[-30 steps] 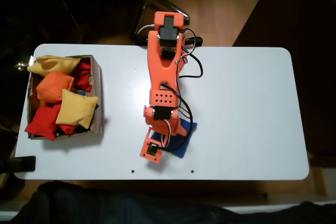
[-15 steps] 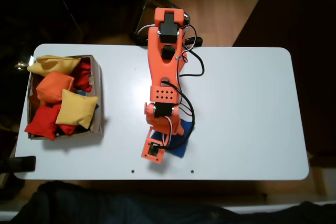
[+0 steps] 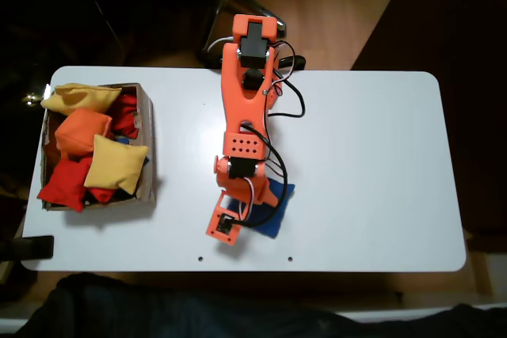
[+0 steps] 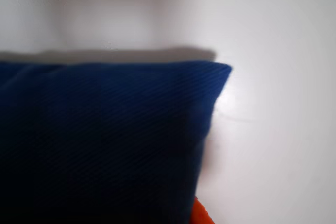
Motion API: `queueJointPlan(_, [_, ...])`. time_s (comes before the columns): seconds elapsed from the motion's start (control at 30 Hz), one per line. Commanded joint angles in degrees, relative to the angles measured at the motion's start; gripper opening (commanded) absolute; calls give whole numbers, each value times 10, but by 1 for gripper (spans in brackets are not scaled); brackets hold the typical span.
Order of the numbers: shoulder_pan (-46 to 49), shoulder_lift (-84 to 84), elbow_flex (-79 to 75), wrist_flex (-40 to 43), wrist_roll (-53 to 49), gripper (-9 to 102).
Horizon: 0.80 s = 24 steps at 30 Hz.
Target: Grasp a bag and put it in the box.
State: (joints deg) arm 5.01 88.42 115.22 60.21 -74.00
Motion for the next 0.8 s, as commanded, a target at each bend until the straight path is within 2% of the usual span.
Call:
queueJointPlan(0.0, [7, 2, 0, -10, 11, 76])
queueJointPlan(0.17, [7, 4, 0, -11, 16, 84])
queueJointPlan(0.77, [-29, -31, -33, -18, 14, 84])
